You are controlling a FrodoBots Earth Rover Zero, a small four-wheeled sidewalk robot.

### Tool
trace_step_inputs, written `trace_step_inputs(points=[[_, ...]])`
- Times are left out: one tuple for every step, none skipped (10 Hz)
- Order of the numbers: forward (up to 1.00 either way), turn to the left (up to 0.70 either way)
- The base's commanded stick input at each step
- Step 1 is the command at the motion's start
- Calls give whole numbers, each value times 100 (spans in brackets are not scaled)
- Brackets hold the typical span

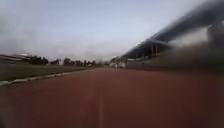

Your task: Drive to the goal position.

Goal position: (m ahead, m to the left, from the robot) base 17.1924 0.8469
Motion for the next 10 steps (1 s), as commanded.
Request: trace_step_inputs(points=[[70,0],[70,0],[70,0],[70,0],[70,0],[70,0],[70,0],[70,0],[70,0],[70,0]])
